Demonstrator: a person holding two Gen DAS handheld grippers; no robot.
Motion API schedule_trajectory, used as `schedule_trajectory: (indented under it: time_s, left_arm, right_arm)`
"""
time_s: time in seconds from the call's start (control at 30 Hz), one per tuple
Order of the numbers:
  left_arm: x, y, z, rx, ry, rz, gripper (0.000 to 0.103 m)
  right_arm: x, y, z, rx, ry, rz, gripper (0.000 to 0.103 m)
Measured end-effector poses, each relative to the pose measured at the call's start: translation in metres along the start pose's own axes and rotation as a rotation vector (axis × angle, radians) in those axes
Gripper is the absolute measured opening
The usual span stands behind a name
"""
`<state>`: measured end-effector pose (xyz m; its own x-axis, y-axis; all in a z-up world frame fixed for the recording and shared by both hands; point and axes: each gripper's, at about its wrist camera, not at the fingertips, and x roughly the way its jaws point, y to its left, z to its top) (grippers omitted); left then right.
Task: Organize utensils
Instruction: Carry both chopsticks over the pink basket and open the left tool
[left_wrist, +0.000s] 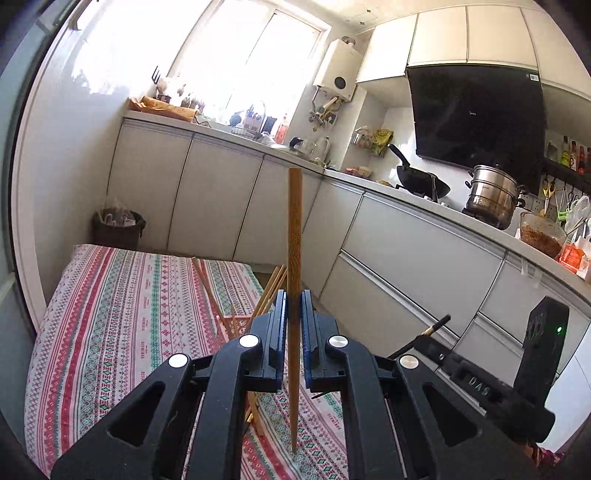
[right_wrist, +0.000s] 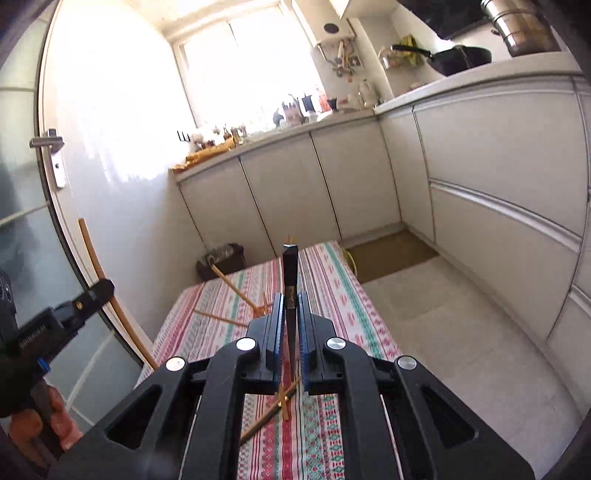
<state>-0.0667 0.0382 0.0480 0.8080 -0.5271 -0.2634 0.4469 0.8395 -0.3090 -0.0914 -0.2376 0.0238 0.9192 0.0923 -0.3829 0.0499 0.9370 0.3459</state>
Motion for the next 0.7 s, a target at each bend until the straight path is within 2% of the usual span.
schedule_trajectory:
  time_s: [0.17,0.33,0.47,0.53,0.7]
  left_arm:
    - [0.008,-0.017,0.027,0.035,-0.042,0.006,0.006]
    - [0.014,-0.026,0.057,0.06,-0.106,0.013,0.006]
    - [0.027,-0.027,0.079,0.089,-0.151,0.036,0.006]
    - [0.038,-0.026,0.086,0.092,-0.169,0.062,0.006]
    - [0.075,-0.014,0.086,0.067,-0.204,0.151,0.006]
  right_arm:
    - [-0.007,0.005,0.056,-0.024,-0.096,0.021,0.007]
    - [-0.001,0.007,0.092,-0.015,-0.152,0.05,0.007]
    - [0.02,0.011,0.109,-0.016,-0.178,0.068,0.007]
    - [0.029,0.014,0.104,-0.015,-0.189,0.078,0.007]
    - [0.068,0.016,0.104,-0.002,-0.199,0.092,0.007]
